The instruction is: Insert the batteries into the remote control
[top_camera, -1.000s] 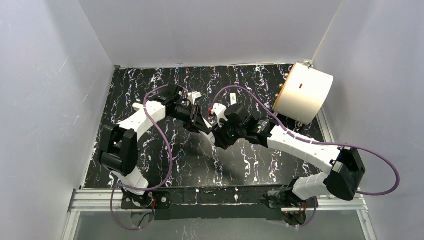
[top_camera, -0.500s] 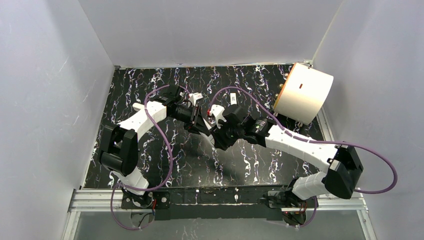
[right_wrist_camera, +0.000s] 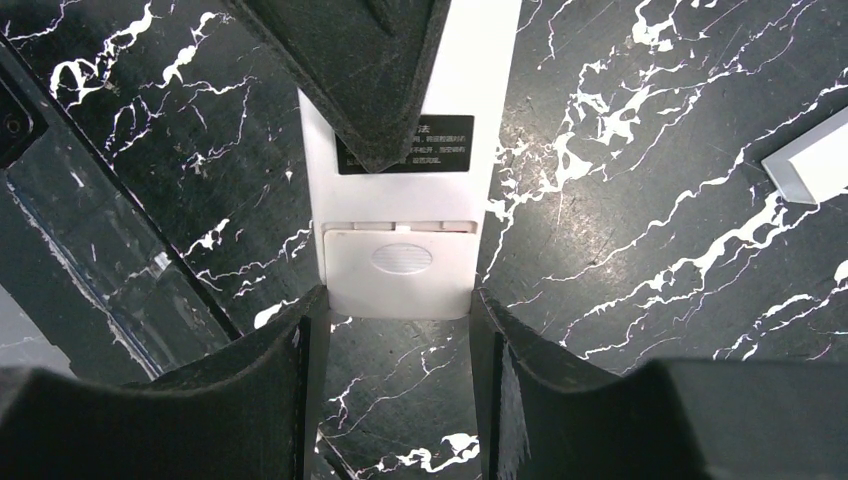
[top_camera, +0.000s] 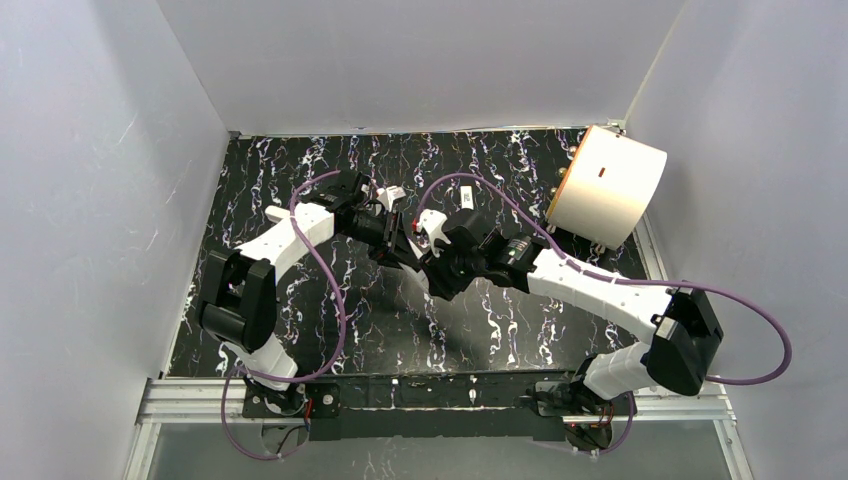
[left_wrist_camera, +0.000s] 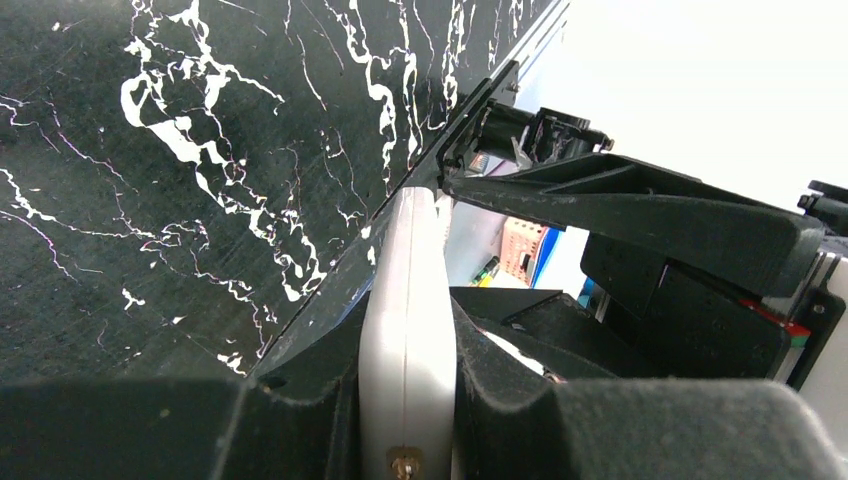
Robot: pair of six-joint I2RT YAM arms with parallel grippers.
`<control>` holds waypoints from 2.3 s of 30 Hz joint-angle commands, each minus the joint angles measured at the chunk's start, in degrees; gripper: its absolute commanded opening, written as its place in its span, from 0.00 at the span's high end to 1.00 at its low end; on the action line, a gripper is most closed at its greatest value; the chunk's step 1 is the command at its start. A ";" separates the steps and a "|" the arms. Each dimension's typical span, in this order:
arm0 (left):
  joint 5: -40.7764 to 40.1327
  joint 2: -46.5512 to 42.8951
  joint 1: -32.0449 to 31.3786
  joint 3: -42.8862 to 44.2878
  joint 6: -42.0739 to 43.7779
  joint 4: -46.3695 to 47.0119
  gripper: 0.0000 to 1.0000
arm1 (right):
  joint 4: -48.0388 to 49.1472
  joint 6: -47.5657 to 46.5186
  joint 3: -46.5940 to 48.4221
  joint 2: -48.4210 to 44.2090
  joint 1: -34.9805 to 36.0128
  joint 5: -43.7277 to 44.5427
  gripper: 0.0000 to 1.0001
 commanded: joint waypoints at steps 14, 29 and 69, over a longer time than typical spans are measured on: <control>7.94 -3.77 -1.97 0.22 -2.46 4.99 1.00 | 3.09 1.31 2.04 1.20 0.60 -4.57 0.58; 11.51 -6.22 -3.59 -2.71 -0.07 6.10 1.00 | 2.39 5.18 7.38 4.46 -0.01 -3.14 0.56; 13.71 -0.32 -2.13 4.37 9.22 -5.45 1.00 | -3.57 7.08 8.88 6.68 -0.02 2.80 0.26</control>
